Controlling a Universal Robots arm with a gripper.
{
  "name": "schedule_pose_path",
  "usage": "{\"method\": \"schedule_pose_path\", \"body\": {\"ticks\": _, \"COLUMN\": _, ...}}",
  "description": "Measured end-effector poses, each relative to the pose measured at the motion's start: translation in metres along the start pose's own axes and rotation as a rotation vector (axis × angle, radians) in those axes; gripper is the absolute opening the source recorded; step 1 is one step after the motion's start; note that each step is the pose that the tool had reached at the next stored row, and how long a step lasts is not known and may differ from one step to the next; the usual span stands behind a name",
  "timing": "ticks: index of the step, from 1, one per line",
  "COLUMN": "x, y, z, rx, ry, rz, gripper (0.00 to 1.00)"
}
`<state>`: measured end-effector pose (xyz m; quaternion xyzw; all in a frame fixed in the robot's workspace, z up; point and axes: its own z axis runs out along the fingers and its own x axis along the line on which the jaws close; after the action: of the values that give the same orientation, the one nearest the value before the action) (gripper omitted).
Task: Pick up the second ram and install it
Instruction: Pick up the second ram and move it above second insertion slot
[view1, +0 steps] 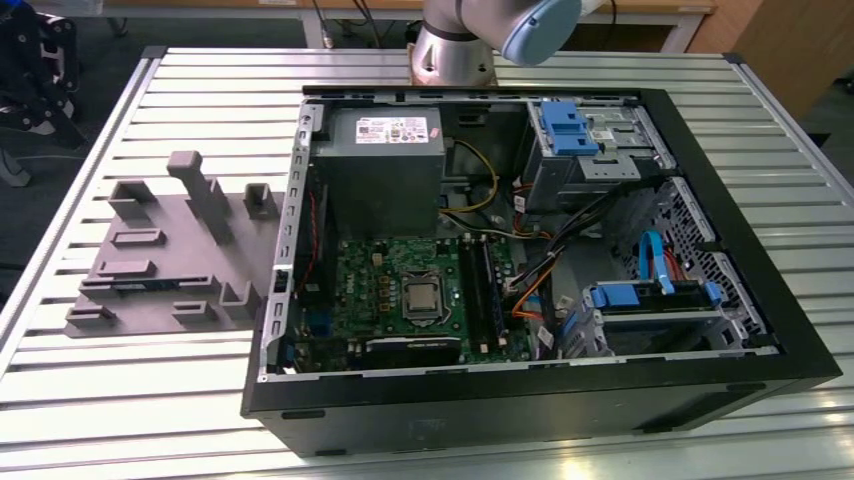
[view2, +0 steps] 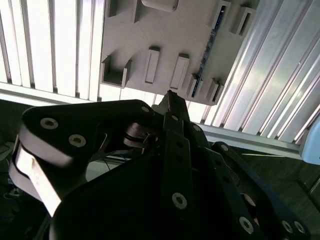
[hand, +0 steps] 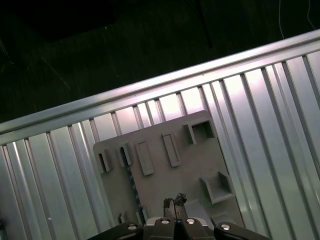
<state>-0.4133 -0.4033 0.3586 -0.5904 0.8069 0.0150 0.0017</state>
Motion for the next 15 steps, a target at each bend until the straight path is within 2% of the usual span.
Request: {"method": "schedule_pose_path", "body": {"ticks": 15, "x": 0.0035, "y": -0.0011, "z": 0.0013, "rx": -0.0004, "ry": 0.0004, "rz": -0.014, "gripper": 0.11}}
